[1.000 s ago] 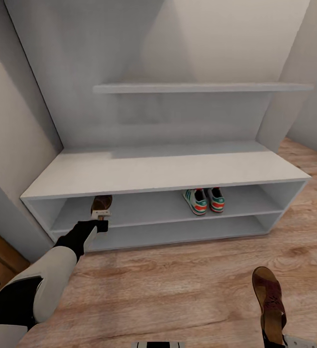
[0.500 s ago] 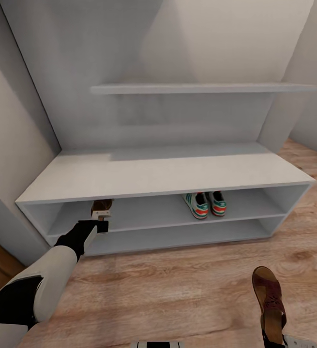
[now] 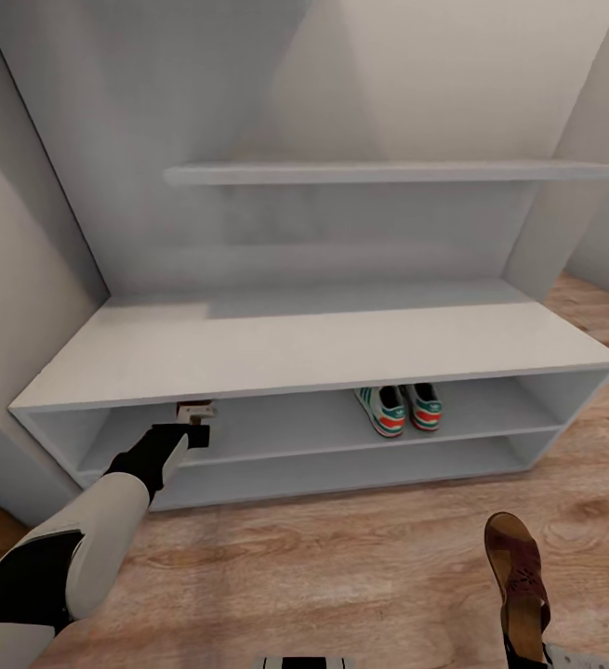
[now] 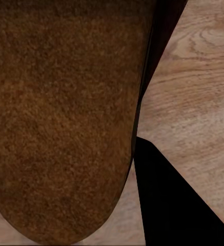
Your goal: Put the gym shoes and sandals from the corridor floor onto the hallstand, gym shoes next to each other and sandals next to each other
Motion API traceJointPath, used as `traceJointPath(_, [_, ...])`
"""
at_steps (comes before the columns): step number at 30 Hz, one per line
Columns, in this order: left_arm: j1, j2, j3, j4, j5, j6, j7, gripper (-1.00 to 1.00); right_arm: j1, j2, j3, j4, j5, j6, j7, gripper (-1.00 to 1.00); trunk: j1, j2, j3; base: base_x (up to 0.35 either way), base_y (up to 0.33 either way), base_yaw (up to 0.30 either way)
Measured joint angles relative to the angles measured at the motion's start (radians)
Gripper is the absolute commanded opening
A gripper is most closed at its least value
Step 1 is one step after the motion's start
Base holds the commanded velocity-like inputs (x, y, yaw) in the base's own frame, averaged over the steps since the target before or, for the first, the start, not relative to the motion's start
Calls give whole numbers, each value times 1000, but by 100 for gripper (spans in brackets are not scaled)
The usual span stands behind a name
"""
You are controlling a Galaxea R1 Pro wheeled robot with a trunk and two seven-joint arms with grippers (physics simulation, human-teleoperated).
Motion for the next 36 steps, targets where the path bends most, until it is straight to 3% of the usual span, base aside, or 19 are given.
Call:
traceJointPath(13, [7,0,-1,0,0,-2,0,-100,0,0,0,0,0,0,0,-100,1,0,0,63,0,0])
traceJointPath(14, [7,1,-1,0,0,-2,0,100,0,0,0,0,0,0,0,-100,0,0,0,0,0,0])
traceJointPath(28, [13,9,0,-17,-2,-12,-1,100,0,0,0,0,0,0,0,-100,0,0,0,-4,0,0])
traceJointPath(36, [16,9,-3,-54,-1,-14,-2,100,0,0,0,0,0,0,0,-100,1,0,0,-292,0,0])
